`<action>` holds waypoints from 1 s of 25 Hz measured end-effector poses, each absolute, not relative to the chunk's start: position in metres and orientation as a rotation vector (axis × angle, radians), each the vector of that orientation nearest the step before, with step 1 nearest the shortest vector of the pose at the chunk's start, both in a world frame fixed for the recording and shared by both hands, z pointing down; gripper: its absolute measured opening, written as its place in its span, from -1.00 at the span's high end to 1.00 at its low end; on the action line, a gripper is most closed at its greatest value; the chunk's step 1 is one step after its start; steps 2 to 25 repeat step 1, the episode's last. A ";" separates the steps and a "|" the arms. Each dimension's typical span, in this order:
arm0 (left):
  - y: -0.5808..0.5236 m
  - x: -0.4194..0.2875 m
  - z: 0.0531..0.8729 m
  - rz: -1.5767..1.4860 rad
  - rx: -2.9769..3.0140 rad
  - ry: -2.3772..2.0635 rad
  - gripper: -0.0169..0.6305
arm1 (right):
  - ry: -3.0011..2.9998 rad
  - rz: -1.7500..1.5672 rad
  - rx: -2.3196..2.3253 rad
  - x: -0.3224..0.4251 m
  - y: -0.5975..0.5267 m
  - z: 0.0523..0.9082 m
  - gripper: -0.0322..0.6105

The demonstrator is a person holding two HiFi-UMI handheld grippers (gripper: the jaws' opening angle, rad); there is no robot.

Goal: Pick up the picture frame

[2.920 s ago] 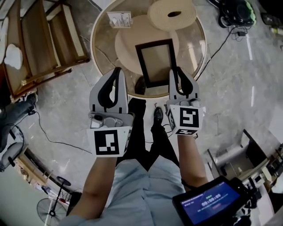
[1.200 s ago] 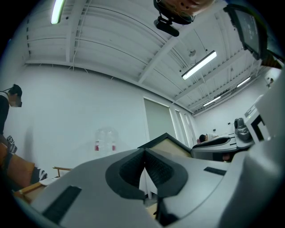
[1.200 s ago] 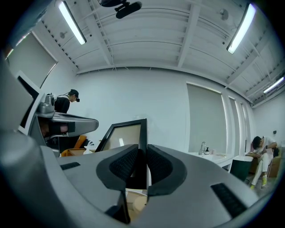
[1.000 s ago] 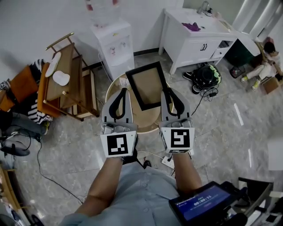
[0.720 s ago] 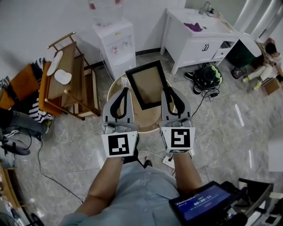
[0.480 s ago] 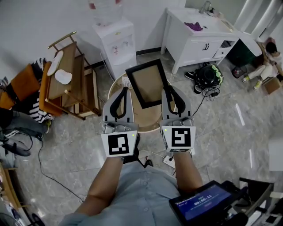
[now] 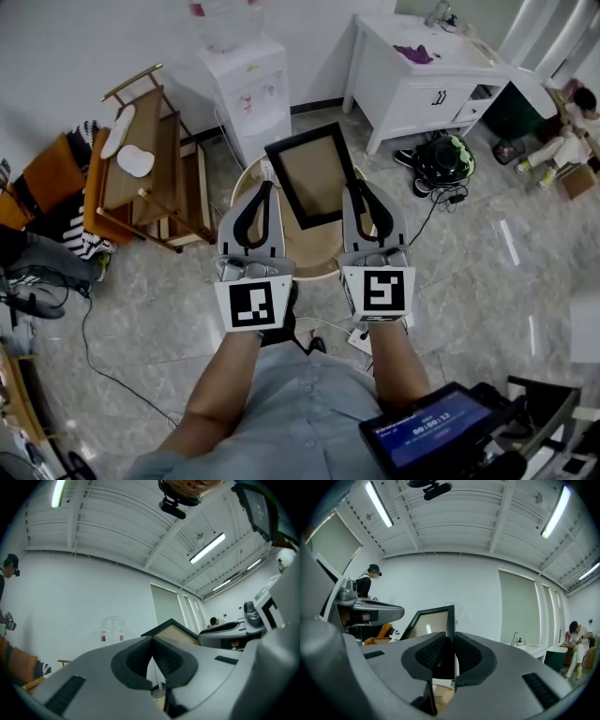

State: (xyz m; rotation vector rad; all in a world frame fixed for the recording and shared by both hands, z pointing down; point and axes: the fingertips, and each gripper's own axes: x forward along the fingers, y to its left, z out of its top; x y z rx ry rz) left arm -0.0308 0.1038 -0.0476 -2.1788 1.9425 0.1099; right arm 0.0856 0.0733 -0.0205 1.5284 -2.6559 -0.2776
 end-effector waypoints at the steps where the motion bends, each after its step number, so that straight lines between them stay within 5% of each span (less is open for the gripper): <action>1: 0.104 -0.032 -0.048 0.110 -2.178 1.942 0.91 | -2.654 -0.277 1.524 0.085 0.073 -0.020 0.66; 25: 0.104 -0.032 -0.048 0.110 -2.178 1.942 0.91 | -2.654 -0.277 1.524 0.085 0.073 -0.020 0.66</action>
